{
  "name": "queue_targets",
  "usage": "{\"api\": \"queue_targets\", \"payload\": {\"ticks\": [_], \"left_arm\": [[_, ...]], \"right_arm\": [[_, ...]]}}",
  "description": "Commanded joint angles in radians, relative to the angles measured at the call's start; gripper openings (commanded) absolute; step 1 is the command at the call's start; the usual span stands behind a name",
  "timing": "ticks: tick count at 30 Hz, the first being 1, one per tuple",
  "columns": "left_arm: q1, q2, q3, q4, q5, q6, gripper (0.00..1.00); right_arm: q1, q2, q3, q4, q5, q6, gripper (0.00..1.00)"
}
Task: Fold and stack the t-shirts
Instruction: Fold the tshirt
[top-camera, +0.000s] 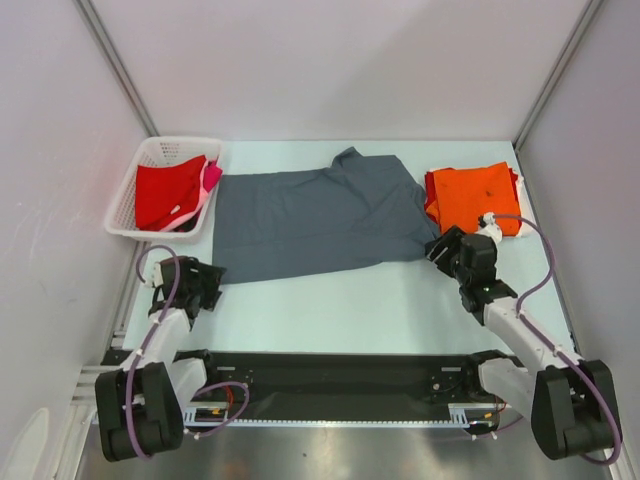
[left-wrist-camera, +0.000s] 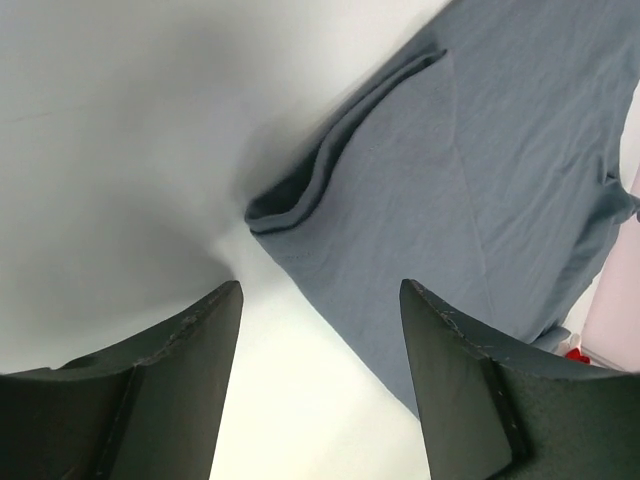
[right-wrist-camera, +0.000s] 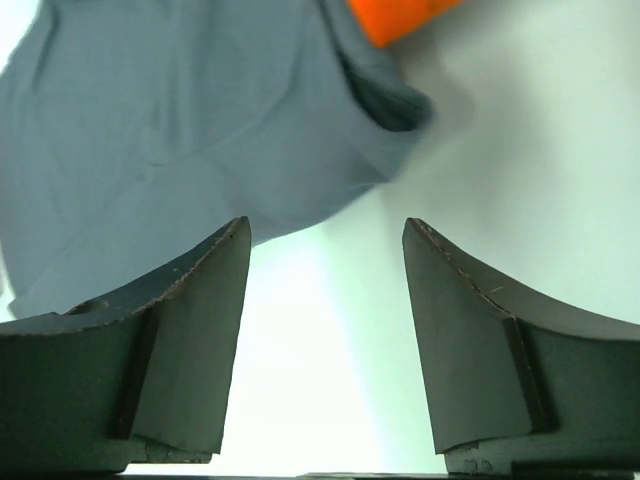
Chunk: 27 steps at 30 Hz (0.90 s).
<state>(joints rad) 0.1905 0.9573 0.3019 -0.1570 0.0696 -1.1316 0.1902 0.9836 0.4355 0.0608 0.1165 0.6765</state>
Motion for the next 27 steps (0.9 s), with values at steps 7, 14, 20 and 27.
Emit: {"api": "queue_targets", "payload": {"ticks": [7,14,20,27], "left_arm": [[0.007,0.124,-0.024,0.169,0.015,-0.039,0.67],[0.007,0.216,-0.014,0.214,-0.005,-0.060,0.62],[0.006,0.248,-0.014,0.223,-0.016,-0.077,0.56],[0.006,0.230,-0.015,0.202,-0.040,-0.076,0.52]], "right_arm": [[-0.029,0.171,-0.006,0.241,0.061,0.014,0.65],[-0.029,0.274,-0.001,0.333,0.104,0.018,0.57],[-0.032,0.325,0.002,0.378,0.161,0.015,0.49],[-0.040,0.354,0.014,0.386,0.166,0.014,0.17]]}}
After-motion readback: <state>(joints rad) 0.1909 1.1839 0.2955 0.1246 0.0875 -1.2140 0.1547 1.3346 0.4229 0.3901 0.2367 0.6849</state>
